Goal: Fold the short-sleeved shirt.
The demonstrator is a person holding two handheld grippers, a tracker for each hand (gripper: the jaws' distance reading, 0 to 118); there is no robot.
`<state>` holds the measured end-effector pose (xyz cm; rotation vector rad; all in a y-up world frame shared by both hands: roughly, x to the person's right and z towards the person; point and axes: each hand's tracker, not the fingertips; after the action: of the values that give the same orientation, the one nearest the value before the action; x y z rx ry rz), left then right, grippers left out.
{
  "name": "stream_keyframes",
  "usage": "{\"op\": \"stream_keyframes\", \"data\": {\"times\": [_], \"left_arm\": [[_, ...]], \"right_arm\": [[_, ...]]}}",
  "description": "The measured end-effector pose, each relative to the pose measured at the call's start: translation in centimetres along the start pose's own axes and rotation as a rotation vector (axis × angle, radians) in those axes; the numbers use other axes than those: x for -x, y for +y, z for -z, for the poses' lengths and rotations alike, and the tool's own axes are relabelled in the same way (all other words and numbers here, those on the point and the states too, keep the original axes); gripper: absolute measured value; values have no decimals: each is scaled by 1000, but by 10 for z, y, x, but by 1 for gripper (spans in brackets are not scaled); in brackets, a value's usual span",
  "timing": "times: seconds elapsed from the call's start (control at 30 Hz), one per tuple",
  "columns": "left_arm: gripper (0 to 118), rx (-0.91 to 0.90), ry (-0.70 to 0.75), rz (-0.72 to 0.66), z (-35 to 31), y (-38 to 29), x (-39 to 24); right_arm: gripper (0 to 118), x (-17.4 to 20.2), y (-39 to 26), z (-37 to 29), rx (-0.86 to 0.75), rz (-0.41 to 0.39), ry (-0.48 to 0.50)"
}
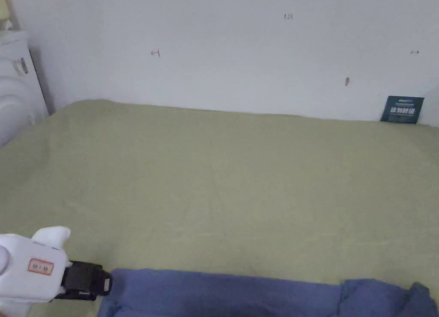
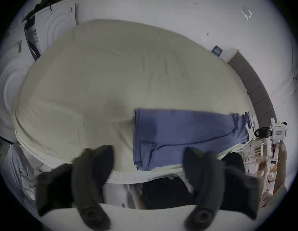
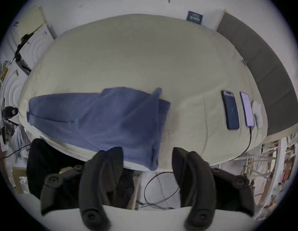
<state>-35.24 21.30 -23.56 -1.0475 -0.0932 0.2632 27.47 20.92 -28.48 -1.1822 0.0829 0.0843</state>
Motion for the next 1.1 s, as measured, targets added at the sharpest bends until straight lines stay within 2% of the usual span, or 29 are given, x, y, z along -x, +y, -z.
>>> {"op": "stream_keyframes", "data": {"times": [0.03, 0.07, 0.17, 0.23, 0.3, 0.47, 0.57, 0.6, 0.63, 0.67, 0.7, 0.8, 0.93, 1.0, 1.03, 1.1], "left_arm": [[16, -24, 2, 5, 1, 1, 2], [1, -44, 21, 21, 2, 2, 0], [0, -57, 128, 39, 11, 2, 3], [0, -30, 87, 47, 21, 2, 9], [0, -22, -20, 29, 31, 1, 19], [0, -38, -256, -181, 59, -2, 67], [1, -66, -431, -236, 68, -7, 86], [17, -64, -465, -267, 71, -9, 93], [57, -74, -496, -297, 80, -7, 108], [111, -60, -519, -309, 86, -7, 113], [118, -43, -535, -310, 90, -10, 116], [118, -42, -579, -332, 99, -20, 112], [118, 93, -575, -371, 129, -26, 86], [118, 0, -616, -337, 122, -30, 74], [118, -6, -662, -336, 133, -25, 99], [109, 91, -735, -386, 143, -22, 96]], "right_arm": [[7, 4, 2, -3, -15, -9, 17], [0, 7, 2, -3, -28, -15, 12], [0, 13, 6, -6, -63, -17, -10], [0, 15, 6, -3, -61, -18, -2], [0, 15, 6, -2, -54, -8, 20], [0, 14, 3, 2, -45, -9, 22], [0, 10, 0, 5, -30, 11, 49], [0, 10, -1, 5, -29, 10, 49], [0, 9, -1, 6, -26, 9, 50], [0, 8, -1, 6, -22, 9, 52], [0, 7, 0, 7, -18, 12, 53], [0, 8, 1, 9, -13, 16, 48], [0, 11, 4, 14, -7, 18, 53], [0, 14, 5, 17, -2, 22, 69], [0, 16, 6, 19, 3, 21, 77], [0, 19, 7, 24, 11, 11, 82]]}}
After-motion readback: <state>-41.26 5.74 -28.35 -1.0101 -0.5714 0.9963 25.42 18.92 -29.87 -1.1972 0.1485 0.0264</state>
